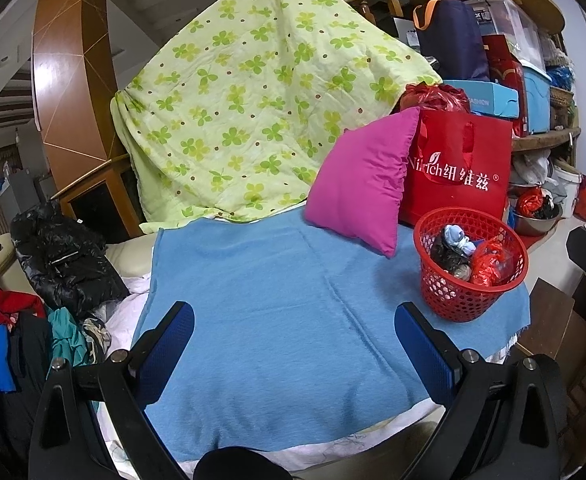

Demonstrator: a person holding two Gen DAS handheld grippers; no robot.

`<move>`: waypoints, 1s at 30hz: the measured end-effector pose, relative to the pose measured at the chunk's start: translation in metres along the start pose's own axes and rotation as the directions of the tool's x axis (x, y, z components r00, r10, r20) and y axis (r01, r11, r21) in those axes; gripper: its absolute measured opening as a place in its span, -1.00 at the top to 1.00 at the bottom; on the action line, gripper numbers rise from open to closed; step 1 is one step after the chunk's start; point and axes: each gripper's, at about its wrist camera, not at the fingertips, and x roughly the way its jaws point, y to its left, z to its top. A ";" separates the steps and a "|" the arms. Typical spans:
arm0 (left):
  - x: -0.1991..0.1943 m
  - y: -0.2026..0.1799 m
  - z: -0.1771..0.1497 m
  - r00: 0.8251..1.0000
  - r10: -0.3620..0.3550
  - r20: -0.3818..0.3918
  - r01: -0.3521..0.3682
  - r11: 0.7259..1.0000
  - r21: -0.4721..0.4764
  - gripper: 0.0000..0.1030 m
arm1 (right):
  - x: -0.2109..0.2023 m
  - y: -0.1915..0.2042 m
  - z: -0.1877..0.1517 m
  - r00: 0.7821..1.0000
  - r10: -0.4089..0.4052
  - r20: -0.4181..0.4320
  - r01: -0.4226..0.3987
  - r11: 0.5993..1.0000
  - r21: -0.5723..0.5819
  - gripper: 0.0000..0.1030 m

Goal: Collect trash

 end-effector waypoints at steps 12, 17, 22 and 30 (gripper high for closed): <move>-0.001 -0.004 -0.001 1.000 -0.004 0.002 0.004 1.000 0.007 -0.94 | -0.001 -0.007 -0.001 1.000 -0.009 0.007 0.009 1.000 0.007 -0.68; -0.003 -0.005 -0.001 1.000 -0.009 0.009 0.009 1.000 0.005 -0.94 | -0.002 -0.008 0.001 1.000 -0.013 0.011 0.013 1.000 0.003 -0.68; -0.006 -0.001 0.000 1.000 -0.011 0.014 0.011 1.000 0.001 -0.94 | -0.008 -0.003 0.003 0.999 -0.022 0.025 0.022 1.000 -0.006 -0.68; -0.008 0.002 0.000 1.000 -0.017 0.021 0.017 1.000 -0.003 -0.94 | -0.010 0.006 0.002 0.999 -0.029 0.032 0.030 0.999 -0.019 -0.68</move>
